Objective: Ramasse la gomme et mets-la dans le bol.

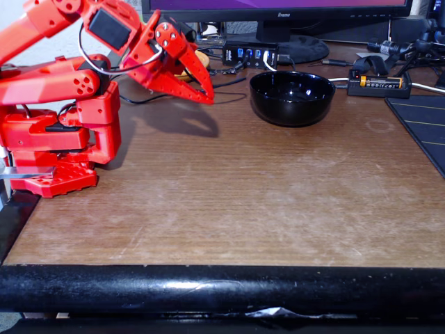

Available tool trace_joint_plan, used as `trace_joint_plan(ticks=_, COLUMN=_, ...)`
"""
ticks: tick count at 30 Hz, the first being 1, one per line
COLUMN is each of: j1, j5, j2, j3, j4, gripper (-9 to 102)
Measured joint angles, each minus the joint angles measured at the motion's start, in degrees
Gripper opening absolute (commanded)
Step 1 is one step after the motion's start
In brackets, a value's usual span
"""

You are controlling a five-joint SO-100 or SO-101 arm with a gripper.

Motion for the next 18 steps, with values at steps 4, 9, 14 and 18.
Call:
trace_joint_plan(ticks=4, j1=-0.09, j5=1.05, j2=0.62, j3=1.49, j4=0.44, gripper=-6)
trace_joint_plan(ticks=9, j1=-1.93, j5=1.05, j2=1.32, j3=2.72, j4=4.83, gripper=-6)
trace_joint_plan(ticks=14, j1=-4.31, j5=1.05, j2=1.41, j3=8.0, j4=6.86, gripper=-6)
trace_joint_plan(ticks=18, j1=-5.01, j5=1.05, j2=1.41, j3=11.87, j4=6.24, gripper=-6)
